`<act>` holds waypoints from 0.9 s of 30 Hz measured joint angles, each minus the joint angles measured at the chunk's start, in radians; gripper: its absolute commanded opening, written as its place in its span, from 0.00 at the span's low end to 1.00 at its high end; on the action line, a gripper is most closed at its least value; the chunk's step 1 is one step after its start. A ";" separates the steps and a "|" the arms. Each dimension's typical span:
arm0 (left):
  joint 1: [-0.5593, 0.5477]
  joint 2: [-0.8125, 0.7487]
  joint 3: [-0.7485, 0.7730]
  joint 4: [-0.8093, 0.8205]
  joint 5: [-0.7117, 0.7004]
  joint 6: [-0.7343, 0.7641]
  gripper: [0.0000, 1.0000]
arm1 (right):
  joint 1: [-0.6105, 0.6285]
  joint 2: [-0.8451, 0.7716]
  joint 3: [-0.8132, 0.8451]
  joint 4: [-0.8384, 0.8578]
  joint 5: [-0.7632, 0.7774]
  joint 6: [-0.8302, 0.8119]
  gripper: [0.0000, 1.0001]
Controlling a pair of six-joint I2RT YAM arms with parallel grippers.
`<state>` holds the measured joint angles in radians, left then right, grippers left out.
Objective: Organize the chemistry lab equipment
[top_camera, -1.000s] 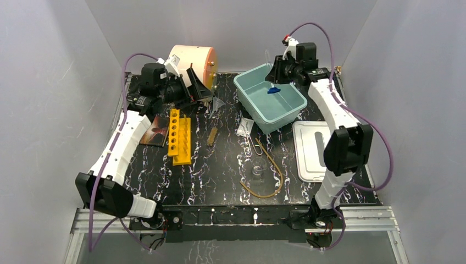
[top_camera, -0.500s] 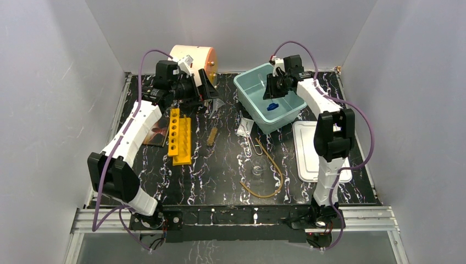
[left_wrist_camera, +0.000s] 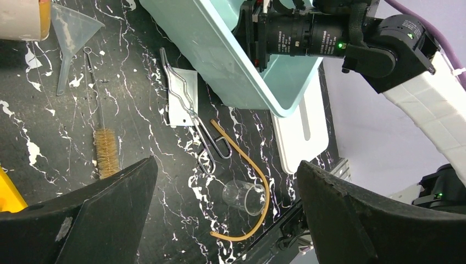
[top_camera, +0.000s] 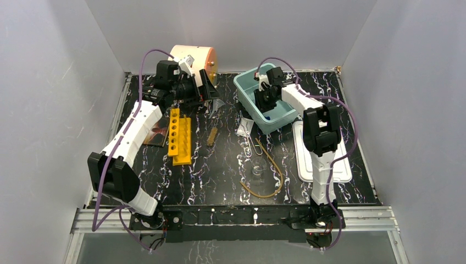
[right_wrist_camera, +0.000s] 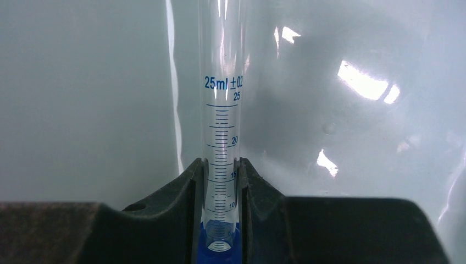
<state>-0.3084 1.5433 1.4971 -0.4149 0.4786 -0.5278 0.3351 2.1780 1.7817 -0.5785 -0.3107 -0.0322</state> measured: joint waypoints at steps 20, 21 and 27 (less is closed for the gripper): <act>-0.008 -0.002 -0.006 -0.005 -0.019 0.013 0.98 | -0.008 0.005 0.011 -0.008 0.021 0.032 0.59; -0.009 -0.002 -0.006 -0.005 -0.022 0.014 0.98 | -0.008 0.005 0.015 -0.009 0.026 0.039 0.61; -0.017 -0.005 -0.012 -0.013 -0.049 0.021 0.98 | -0.008 -0.064 0.008 -0.004 0.082 0.082 0.70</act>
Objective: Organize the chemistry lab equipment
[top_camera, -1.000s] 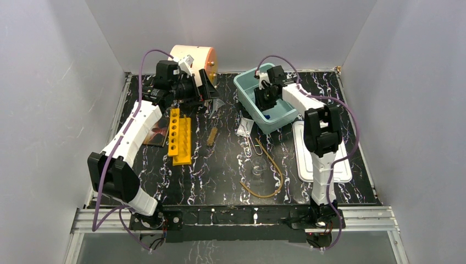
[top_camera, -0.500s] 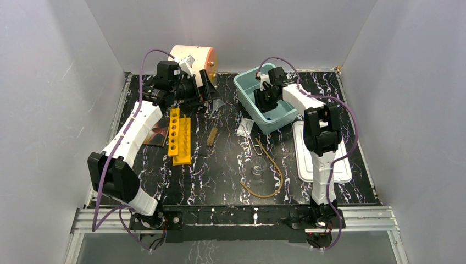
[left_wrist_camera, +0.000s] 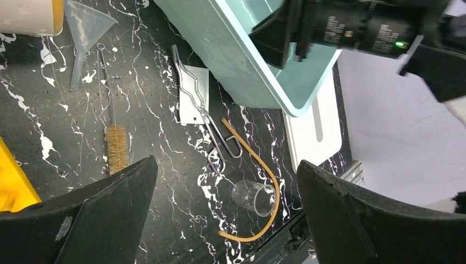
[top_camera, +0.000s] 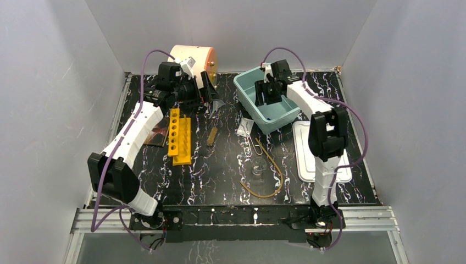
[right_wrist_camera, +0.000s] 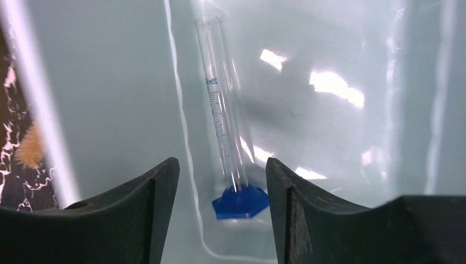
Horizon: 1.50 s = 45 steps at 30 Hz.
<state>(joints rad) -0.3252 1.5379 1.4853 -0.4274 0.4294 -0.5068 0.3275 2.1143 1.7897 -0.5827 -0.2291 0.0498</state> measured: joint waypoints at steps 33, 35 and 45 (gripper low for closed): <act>-0.274 0.387 0.127 -0.225 -0.632 0.098 0.37 | 0.000 -0.662 -0.345 0.047 0.196 0.223 0.74; -0.266 0.434 0.149 -0.224 -0.631 0.104 0.37 | 0.000 -0.672 -0.357 0.054 0.191 0.237 0.74; -0.197 0.565 0.173 -0.172 -0.615 0.109 0.35 | 0.000 -0.697 -0.381 0.079 0.146 0.282 0.73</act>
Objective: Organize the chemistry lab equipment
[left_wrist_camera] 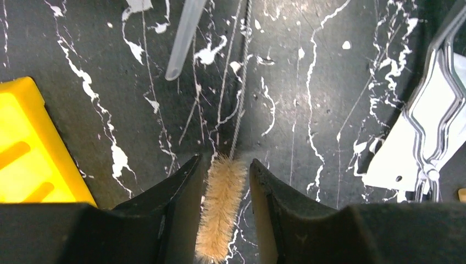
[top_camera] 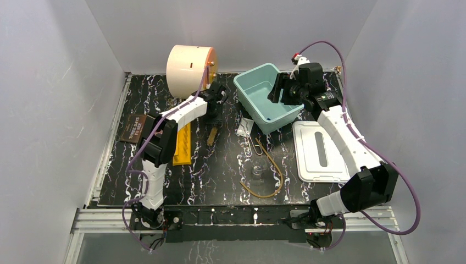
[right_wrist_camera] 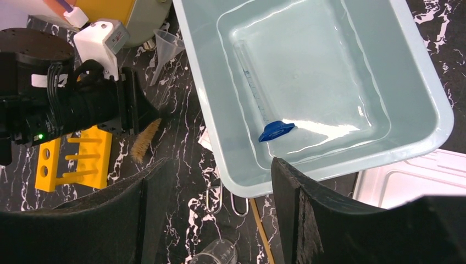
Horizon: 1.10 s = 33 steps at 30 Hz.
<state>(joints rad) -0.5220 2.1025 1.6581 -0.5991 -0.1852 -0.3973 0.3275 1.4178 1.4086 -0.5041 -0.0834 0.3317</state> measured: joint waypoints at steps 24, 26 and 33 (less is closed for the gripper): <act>0.023 0.084 0.043 0.049 0.049 0.090 0.08 | 0.000 0.013 -0.001 0.014 -0.051 0.010 0.73; 0.014 0.084 0.041 0.050 0.034 0.096 0.01 | 0.000 0.017 -0.001 0.014 -0.051 0.010 0.73; -0.005 0.071 0.035 0.038 0.034 0.102 0.00 | 0.000 0.018 -0.001 0.020 -0.063 0.010 0.73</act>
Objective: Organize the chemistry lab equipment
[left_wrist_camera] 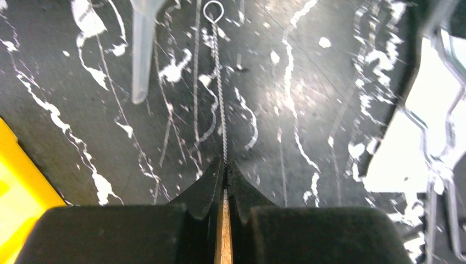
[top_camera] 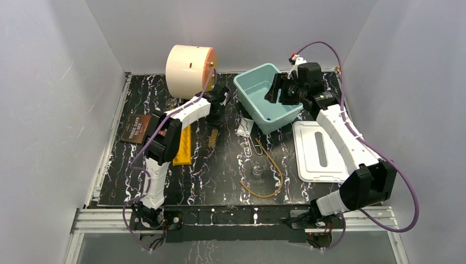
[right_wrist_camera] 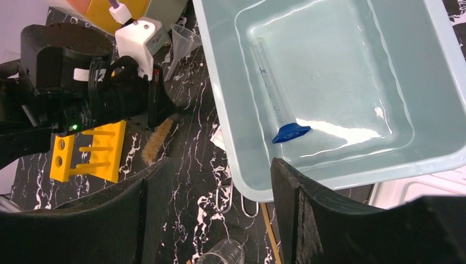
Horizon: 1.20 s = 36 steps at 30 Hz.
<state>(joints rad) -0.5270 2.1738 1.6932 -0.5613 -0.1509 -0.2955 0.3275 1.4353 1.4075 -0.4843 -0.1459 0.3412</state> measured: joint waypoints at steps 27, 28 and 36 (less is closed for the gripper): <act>-0.012 -0.482 -0.116 0.283 0.584 -0.225 0.00 | 0.000 -0.036 -0.161 0.417 -0.413 0.315 0.83; -0.012 -0.482 -0.116 0.299 0.599 -0.243 0.00 | 0.000 -0.023 -0.154 0.428 -0.418 0.332 0.82; -0.012 -0.482 -0.116 0.418 0.674 -0.365 0.00 | 0.005 0.063 -0.115 0.461 -0.420 0.433 0.76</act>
<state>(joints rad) -0.5388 1.6917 1.5772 -0.1429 0.5228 -0.6609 0.3328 1.4979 1.2922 -0.0235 -0.5663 0.7738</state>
